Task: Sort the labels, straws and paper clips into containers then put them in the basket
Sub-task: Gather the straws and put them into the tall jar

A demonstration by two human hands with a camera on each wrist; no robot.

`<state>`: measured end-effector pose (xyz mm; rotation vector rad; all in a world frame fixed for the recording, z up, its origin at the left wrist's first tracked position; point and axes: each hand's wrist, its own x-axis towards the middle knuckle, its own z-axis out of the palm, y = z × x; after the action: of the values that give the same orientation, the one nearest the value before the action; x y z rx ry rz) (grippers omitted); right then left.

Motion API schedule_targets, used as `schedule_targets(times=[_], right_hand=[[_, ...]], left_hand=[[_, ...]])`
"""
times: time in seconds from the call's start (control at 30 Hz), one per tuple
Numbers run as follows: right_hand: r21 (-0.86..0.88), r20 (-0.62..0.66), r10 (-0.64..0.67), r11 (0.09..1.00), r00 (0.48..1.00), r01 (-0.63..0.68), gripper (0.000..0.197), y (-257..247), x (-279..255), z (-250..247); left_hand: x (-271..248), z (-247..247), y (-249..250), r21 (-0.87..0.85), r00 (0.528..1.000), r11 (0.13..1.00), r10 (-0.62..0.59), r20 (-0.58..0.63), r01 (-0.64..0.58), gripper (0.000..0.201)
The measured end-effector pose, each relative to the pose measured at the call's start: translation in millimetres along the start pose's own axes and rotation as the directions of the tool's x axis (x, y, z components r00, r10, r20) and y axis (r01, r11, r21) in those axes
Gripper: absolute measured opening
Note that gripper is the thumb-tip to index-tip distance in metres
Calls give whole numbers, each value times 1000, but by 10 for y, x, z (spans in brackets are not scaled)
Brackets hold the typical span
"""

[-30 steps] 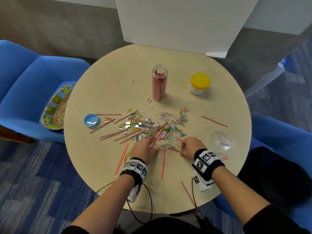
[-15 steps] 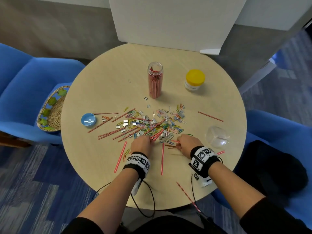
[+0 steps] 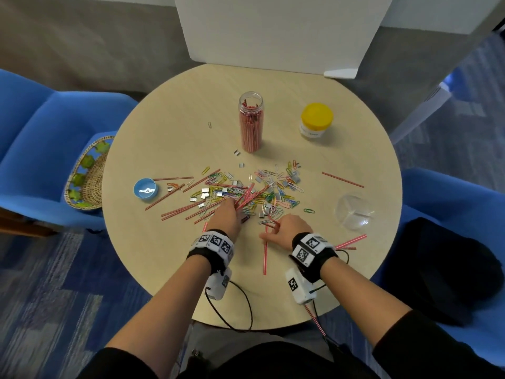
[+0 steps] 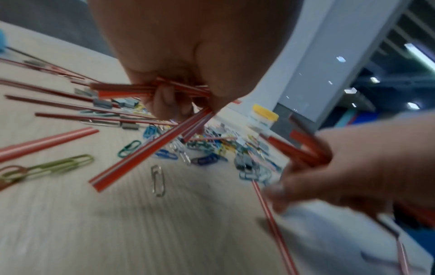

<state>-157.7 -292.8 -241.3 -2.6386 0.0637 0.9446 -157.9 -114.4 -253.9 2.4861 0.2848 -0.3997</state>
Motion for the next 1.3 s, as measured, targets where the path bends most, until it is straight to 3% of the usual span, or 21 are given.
schedule_targets(times=[0.2,0.3,0.37,0.4,0.53,0.6,0.67,0.8,0.9,0.97,1.0,1.1,1.23,1.3], right_hand=[[-129,-41,82,988,996,-86,23,-333,10,130],[-197,-38,54,979,998,-60,16,-429,30,118],[-282,-9,-17,959,1000,14,22,-436,64,121],[-326,19,-54,944,998,58,25,-431,75,122],[-423,136,-128,889,982,175,26,-399,60,144],[-405,159,-153,891,975,206,31,-363,13,149],[-354,157,-201,902,967,246,36,-302,-26,165],[-249,144,-257,925,956,286,44,-215,-91,148],[-134,118,-274,948,955,288,37,-192,-80,73],[17,73,-264,965,962,263,21,-169,-51,3],[120,43,-263,959,964,256,14,-153,-33,-38],[457,-56,-256,853,965,253,10,-108,-36,-198],[781,-55,-213,600,976,175,19,-15,-21,-410],[860,-27,-182,496,983,116,23,42,0,-488]], left_hand=[[17,-194,-48,-333,996,941,32,-79,-57,22],[74,-159,-114,-439,999,898,4,-32,-18,8],[138,-116,-175,-521,1000,853,-3,23,15,18],[153,-99,-182,-595,997,801,-39,68,72,20],[166,-128,-88,-862,949,399,-148,277,313,24],[163,-191,-28,-886,933,297,-168,318,356,25],[166,-249,13,-896,925,246,-187,329,369,30],[196,-284,39,-915,949,274,-193,250,296,51],[270,-284,83,-929,940,209,-226,257,305,37],[299,-283,130,-931,951,238,-209,230,277,21],[308,-284,145,-927,956,264,-198,217,265,23],[347,-316,161,-913,958,295,-151,246,281,30],[363,-367,212,-912,920,163,-186,345,376,25],[359,-359,212,-883,917,269,-224,329,383,20]])
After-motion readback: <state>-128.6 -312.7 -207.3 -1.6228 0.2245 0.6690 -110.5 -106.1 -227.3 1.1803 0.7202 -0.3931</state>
